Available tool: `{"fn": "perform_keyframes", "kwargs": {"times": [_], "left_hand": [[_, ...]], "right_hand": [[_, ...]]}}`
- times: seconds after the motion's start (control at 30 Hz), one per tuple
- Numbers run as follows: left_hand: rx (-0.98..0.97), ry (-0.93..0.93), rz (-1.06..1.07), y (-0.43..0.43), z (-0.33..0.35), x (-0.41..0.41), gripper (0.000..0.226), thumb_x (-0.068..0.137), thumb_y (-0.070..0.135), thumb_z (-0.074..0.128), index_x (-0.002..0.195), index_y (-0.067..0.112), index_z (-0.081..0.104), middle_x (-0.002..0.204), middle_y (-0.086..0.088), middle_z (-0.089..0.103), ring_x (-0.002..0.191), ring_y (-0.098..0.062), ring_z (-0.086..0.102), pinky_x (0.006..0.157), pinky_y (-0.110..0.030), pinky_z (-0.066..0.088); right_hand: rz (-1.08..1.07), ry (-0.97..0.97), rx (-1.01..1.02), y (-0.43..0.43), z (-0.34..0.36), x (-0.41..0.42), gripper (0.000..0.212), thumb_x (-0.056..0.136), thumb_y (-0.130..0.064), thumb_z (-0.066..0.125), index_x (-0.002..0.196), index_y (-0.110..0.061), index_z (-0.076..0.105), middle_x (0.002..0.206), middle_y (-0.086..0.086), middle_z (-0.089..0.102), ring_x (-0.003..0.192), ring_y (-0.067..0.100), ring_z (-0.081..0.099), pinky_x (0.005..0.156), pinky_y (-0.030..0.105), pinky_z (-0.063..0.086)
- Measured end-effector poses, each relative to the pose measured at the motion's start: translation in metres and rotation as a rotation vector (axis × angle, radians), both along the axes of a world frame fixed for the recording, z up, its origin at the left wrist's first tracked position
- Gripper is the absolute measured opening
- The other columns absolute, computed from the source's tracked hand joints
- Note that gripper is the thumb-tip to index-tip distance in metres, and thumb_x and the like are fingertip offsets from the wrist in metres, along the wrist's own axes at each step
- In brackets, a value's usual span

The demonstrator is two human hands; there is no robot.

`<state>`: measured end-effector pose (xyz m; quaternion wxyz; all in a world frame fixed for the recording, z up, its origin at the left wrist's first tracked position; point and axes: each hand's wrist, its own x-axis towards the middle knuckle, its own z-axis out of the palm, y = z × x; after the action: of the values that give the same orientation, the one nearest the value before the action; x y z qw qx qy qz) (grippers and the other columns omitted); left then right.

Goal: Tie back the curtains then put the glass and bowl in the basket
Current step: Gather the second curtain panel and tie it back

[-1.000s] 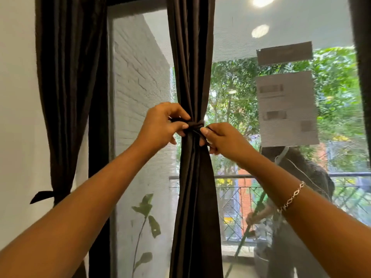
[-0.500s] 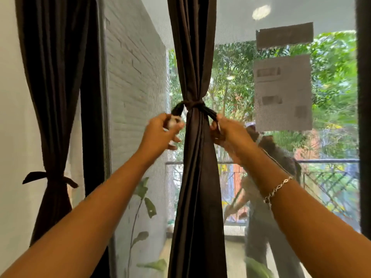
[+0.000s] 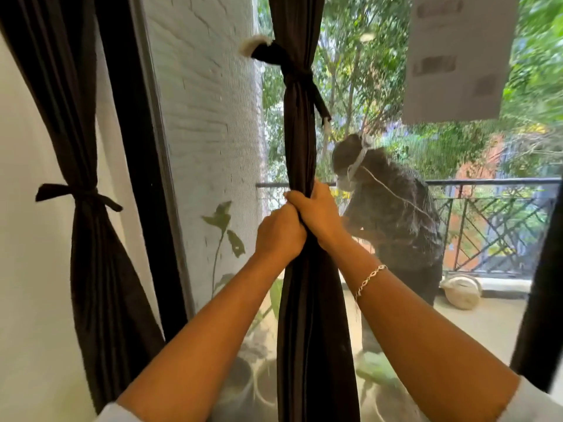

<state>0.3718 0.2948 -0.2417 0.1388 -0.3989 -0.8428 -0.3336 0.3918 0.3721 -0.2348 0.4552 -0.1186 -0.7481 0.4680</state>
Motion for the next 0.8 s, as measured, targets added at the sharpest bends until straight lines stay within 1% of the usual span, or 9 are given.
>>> {"fn": "perform_keyframes", "kwargs": {"times": [0.17, 0.27, 0.33, 0.37, 0.47, 0.6, 0.67, 0.73, 0.8], "left_hand": [[-0.065, -0.037, -0.078, -0.006, 0.015, 0.001, 0.026, 0.093, 0.006, 0.036, 0.113, -0.003, 0.049, 0.109, -0.022, 0.058, 0.097, -0.035, 0.057, 0.073, -0.037, 0.043], [-0.377, -0.293, -0.313, -0.018, 0.059, -0.011, 0.037, 0.094, 0.022, 0.049, 0.127, 0.007, 0.046, 0.126, -0.013, 0.052, 0.114, -0.027, 0.052, 0.086, -0.042, 0.051], [-0.513, -0.339, -0.336, -0.028, 0.098, -0.017, 0.053, 0.087, 0.034, 0.059, 0.133, 0.013, 0.044, 0.141, -0.006, 0.043, 0.129, -0.026, 0.042, 0.094, -0.046, 0.049], [-0.464, -0.317, -0.321, -0.030, 0.114, -0.019, 0.061, 0.084, 0.037, 0.062, 0.136, 0.013, 0.040, 0.143, -0.006, 0.041, 0.130, -0.026, 0.041, 0.095, -0.045, 0.048], [-0.013, -0.294, -0.366, -0.030, 0.154, -0.023, 0.082, 0.079, 0.043, 0.064, 0.145, 0.018, 0.021, 0.146, -0.007, 0.038, 0.131, -0.025, 0.040, 0.091, -0.039, 0.043], [0.368, -0.275, -0.497, -0.018, 0.183, -0.025, 0.050, 0.085, 0.051, 0.052, 0.127, 0.026, 0.044, 0.137, -0.002, 0.049, 0.130, -0.019, 0.042, 0.097, -0.043, 0.040], [0.461, -0.287, -0.518, -0.012, 0.195, -0.025, 0.047, 0.084, 0.050, 0.054, 0.123, 0.025, 0.049, 0.131, 0.000, 0.055, 0.126, -0.018, 0.046, 0.094, -0.042, 0.041], [0.513, -0.278, -0.541, -0.004, 0.206, -0.029, 0.048, 0.083, 0.043, 0.061, 0.124, 0.022, 0.047, 0.128, -0.001, 0.056, 0.120, -0.018, 0.050, 0.088, -0.038, 0.042], [0.565, -0.237, -0.566, 0.003, 0.215, -0.037, 0.046, 0.082, 0.032, 0.066, 0.122, 0.022, 0.045, 0.132, -0.002, 0.051, 0.110, -0.014, 0.053, 0.081, -0.032, 0.044]], "right_hand": [[0.015, 0.022, -0.006, -0.004, 0.010, 0.007, 0.008, 0.085, -0.011, 0.060, 0.087, -0.010, 0.053, 0.077, 0.004, 0.057, 0.079, 0.025, 0.060, 0.077, 0.042, 0.051], [0.013, 0.038, -0.042, 0.000, 0.023, 0.016, 0.019, 0.081, -0.014, 0.066, 0.098, -0.012, 0.056, 0.095, 0.010, 0.065, 0.092, 0.028, 0.064, 0.087, 0.044, 0.052], [0.041, 0.085, -0.020, 0.002, 0.035, 0.023, 0.028, 0.082, -0.014, 0.066, 0.107, -0.010, 0.056, 0.103, 0.010, 0.065, 0.096, 0.026, 0.064, 0.088, 0.042, 0.052], [0.072, 0.120, -0.027, 0.003, 0.042, 0.026, 0.033, 0.083, -0.015, 0.065, 0.113, -0.011, 0.054, 0.105, 0.008, 0.064, 0.097, 0.024, 0.063, 0.088, 0.040, 0.052], [0.095, 0.218, -0.039, 0.009, 0.077, 0.029, 0.037, 0.087, -0.024, 0.062, 0.121, -0.014, 0.050, 0.106, 0.004, 0.062, 0.097, 0.020, 0.061, 0.087, 0.034, 0.050], [0.037, 0.295, 0.037, 0.017, 0.139, 0.031, 0.009, 0.088, -0.025, 0.059, 0.090, -0.017, 0.063, 0.095, 0.009, 0.067, 0.092, 0.024, 0.064, 0.088, 0.043, 0.051], [0.017, 0.300, 0.100, 0.022, 0.170, 0.032, 0.013, 0.088, -0.021, 0.058, 0.078, -0.014, 0.062, 0.084, 0.011, 0.066, 0.086, 0.026, 0.061, 0.082, 0.041, 0.049], [0.056, 0.305, 0.112, 0.027, 0.198, 0.033, 0.011, 0.088, -0.017, 0.059, 0.077, -0.013, 0.059, 0.080, 0.005, 0.061, 0.084, 0.021, 0.057, 0.080, 0.037, 0.047], [0.129, 0.303, 0.088, 0.032, 0.226, 0.031, 0.005, 0.087, -0.013, 0.060, 0.090, -0.012, 0.056, 0.088, 0.004, 0.058, 0.084, 0.017, 0.055, 0.075, 0.028, 0.045]]}}
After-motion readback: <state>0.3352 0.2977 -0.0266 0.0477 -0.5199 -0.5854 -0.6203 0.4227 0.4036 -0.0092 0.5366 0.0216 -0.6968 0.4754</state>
